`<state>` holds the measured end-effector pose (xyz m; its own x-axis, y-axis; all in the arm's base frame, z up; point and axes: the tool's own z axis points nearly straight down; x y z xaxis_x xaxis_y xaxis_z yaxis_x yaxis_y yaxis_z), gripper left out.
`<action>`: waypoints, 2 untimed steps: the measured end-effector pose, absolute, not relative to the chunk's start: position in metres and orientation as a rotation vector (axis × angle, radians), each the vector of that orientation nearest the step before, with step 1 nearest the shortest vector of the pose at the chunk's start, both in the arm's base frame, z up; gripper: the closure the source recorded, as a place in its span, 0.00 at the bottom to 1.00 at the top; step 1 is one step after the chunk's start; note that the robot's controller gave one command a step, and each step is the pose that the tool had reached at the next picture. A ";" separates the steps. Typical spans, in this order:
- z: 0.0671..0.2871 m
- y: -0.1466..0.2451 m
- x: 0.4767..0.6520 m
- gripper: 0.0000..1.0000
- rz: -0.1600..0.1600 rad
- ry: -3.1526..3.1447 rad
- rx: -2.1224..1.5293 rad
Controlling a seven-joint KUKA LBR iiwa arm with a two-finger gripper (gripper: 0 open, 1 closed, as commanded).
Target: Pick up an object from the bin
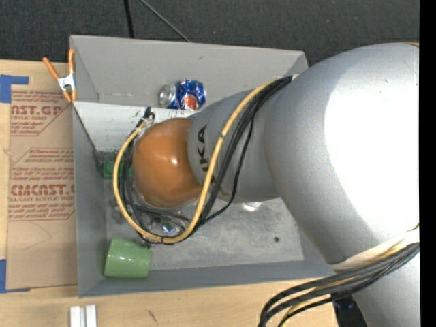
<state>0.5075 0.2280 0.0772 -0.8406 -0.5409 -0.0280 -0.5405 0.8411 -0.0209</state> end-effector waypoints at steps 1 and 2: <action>0.077 0.243 0.490 0.00 -0.014 2.803 -1.354; 0.081 0.247 0.575 0.00 -0.001 2.634 -1.700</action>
Offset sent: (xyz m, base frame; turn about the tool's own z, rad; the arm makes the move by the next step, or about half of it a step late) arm -0.0285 0.0174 -0.0072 -0.3317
